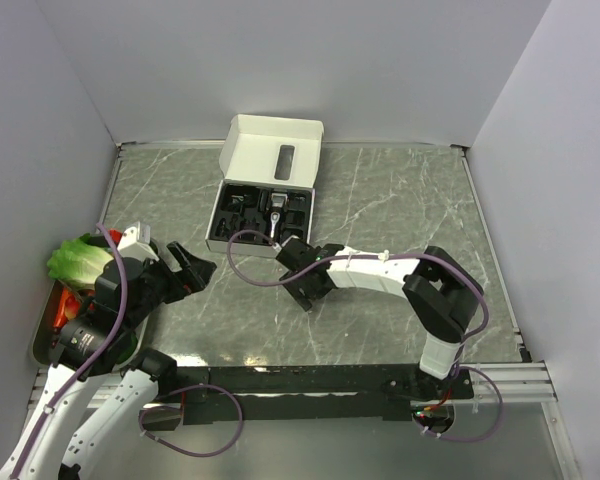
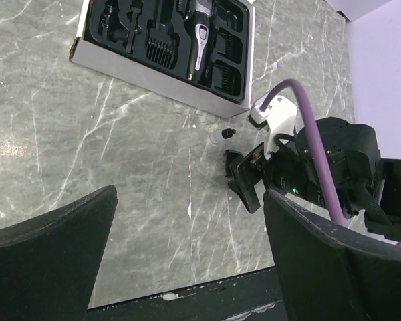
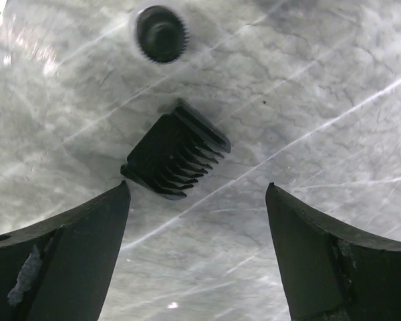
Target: Sort the hair-cutting tools
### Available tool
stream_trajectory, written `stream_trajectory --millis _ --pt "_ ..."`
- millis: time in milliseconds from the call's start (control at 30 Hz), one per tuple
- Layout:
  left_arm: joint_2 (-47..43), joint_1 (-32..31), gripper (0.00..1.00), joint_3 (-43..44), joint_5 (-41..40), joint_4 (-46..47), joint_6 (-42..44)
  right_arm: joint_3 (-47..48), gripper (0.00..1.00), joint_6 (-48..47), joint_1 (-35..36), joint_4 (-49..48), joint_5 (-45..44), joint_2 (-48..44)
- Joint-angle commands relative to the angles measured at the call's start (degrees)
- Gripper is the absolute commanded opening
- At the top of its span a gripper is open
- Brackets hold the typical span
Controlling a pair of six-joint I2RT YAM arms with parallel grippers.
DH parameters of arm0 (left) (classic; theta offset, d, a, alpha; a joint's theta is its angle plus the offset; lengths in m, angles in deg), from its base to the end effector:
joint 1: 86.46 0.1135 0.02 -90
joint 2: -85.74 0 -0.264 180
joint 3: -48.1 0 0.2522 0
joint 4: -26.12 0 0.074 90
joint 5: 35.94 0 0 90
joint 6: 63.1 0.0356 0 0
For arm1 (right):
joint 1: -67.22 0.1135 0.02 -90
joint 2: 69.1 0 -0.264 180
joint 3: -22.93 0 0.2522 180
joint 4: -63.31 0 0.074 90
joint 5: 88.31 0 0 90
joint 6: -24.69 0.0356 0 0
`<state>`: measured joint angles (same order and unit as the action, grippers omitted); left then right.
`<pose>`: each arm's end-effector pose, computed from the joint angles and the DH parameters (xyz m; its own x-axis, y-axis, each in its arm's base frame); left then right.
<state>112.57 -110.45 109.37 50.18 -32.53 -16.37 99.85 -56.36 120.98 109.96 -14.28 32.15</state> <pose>0.0853 -0.0353 0.3304 -0.5122 -0.5206 -0.6831 -0.0025 0.7963 -0.6049 0.2069 0.2657 0.1662 -0.6645 -0.6536 -0.3624 -0.6267 0.7515 -0.2062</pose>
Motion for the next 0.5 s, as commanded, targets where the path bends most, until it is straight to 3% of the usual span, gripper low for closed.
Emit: stream_trajectory --millis 0,133,467 --pt "-0.1 -0.1 0.97 1.4 0.5 0.9 0.1 1.7 0.91 -10.8 0.5 3.4 5.2 0.9" --pt "-0.5 -0.1 0.97 1.5 0.4 0.3 0.3 1.8 0.90 -16.9 0.5 2.4 10.6 2.3" --pt "-1.3 -0.1 0.97 2.5 -0.2 -1.3 0.9 7.0 0.89 -27.7 -0.8 4.4 12.5 9.8"
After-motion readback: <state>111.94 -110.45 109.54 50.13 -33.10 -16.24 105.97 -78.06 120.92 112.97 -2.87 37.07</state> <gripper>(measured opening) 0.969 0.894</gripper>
